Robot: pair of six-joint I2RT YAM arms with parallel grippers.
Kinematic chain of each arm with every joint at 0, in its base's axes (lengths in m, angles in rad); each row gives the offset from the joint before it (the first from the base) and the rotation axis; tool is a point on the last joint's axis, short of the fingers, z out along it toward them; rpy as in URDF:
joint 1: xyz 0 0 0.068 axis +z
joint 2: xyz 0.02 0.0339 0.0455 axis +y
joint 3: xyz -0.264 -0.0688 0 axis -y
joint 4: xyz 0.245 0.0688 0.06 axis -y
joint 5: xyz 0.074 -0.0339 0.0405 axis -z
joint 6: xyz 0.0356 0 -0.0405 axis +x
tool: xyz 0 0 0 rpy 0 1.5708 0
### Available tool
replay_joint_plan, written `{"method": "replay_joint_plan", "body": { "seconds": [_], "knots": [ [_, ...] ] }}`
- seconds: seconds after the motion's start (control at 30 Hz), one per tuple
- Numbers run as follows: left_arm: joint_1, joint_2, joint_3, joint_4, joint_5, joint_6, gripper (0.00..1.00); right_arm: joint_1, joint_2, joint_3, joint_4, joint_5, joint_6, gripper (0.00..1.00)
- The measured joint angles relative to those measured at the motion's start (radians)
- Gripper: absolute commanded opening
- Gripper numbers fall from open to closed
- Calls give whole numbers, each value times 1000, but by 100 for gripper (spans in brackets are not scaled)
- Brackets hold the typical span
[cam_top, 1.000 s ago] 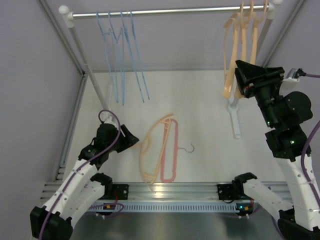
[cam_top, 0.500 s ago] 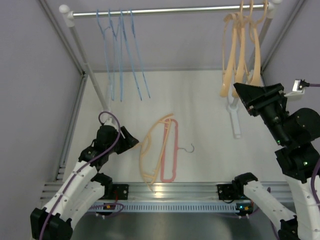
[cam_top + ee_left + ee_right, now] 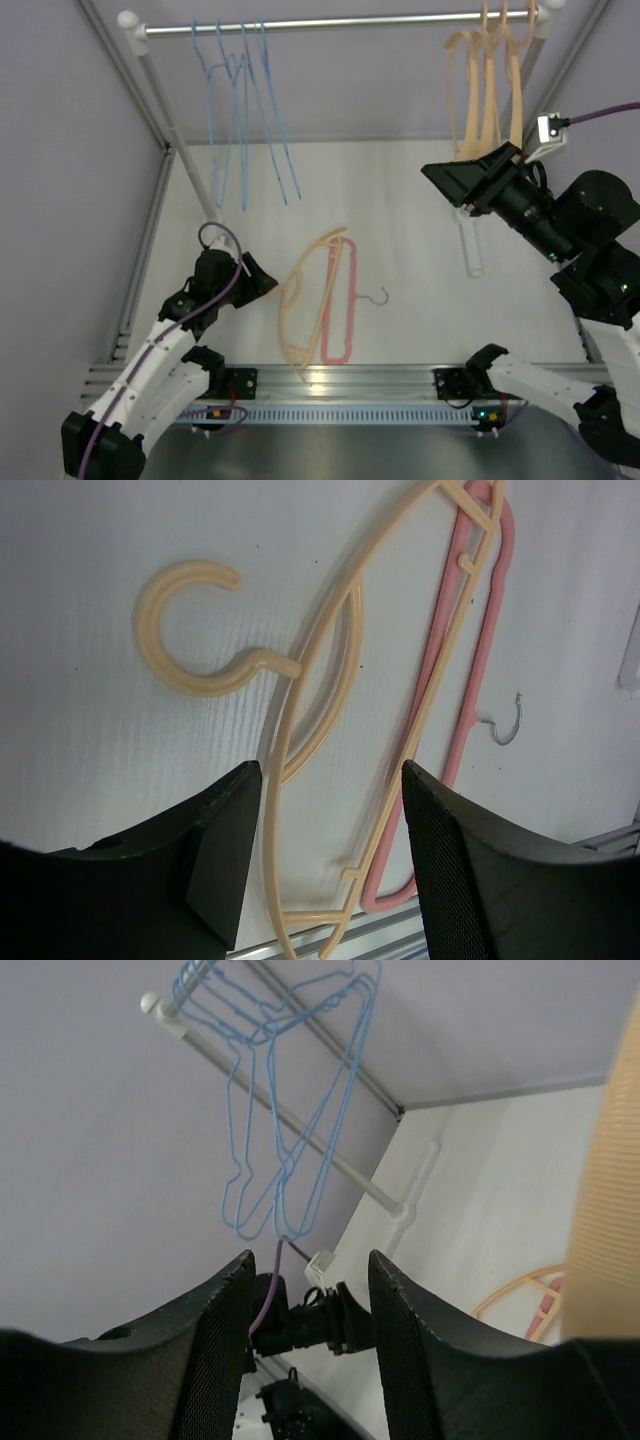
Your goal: Organize the hangers
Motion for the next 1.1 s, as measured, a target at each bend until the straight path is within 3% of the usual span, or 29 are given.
{"method": "replay_joint_plan", "body": {
  "seconds": [0.2,0.37,0.5,0.73,1.1],
  "knots": [
    [0,26,13,0,-1,0,63,381,108,47,-38,307,-84,39],
    [0,25,34,0,-5,1,63,640,149,-134,-44,615,-86,38],
    [0,40,52,0,-8,6,63,809,257,-245,-47,763,-35,37],
    [0,52,58,0,-36,17,63,965,520,-444,24,793,70,36],
    [0,69,58,0,-73,16,64,1047,831,-431,185,753,121,36]
  ]
}}
